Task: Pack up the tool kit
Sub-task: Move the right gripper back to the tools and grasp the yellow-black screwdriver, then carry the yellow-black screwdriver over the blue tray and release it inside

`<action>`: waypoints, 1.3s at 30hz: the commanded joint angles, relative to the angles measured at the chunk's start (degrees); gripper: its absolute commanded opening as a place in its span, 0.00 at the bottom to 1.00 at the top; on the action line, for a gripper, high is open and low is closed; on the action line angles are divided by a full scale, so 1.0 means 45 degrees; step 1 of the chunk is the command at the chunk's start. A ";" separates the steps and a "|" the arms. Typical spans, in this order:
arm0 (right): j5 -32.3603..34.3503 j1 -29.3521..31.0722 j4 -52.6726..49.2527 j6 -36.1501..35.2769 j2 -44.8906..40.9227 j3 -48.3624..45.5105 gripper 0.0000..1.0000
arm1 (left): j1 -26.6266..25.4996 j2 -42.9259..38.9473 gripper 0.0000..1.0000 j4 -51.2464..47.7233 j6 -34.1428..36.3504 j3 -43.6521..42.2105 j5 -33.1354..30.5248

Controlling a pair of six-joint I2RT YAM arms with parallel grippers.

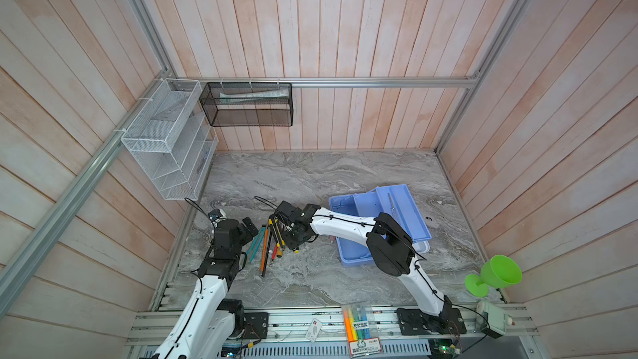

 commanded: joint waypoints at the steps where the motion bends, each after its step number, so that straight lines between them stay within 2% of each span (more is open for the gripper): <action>1: 0.0488 0.0056 -0.0709 -0.0062 0.0248 0.0180 0.37 | 0.0082 -0.0138 1.00 0.0224 0.0185 -0.0166 0.0162; 7: 0.0895 -0.0107 -0.0831 -0.0106 -0.0367 -0.0207 0.20 | 0.0082 -0.0154 1.00 0.0208 0.0181 -0.0166 0.0174; 15: 0.0522 -0.0673 -0.0107 -0.0297 -0.1898 -0.1613 0.07 | 0.0095 -0.0150 1.00 0.0240 0.0202 -0.0158 0.0182; 22: 0.0206 -0.1628 0.0616 -0.0693 -0.4495 -0.3631 0.04 | 0.0104 -0.0148 1.00 0.0198 0.0179 -0.0166 0.0189; 24: 0.0441 -0.2000 0.0655 -0.0911 -0.5302 -0.4231 0.00 | 0.0136 -0.0178 1.00 0.0171 0.0161 -0.0180 0.0162; 28: 0.0891 -0.2898 0.0454 -0.1370 -0.6731 -0.5134 0.00 | 0.0158 -0.0202 1.00 0.0181 0.0126 -0.0196 0.0163; 39: 0.1716 -0.6470 -0.0846 -0.1434 -1.0568 -0.6694 0.00 | 0.0194 0.0048 1.00 0.0223 0.0154 -0.0102 0.0234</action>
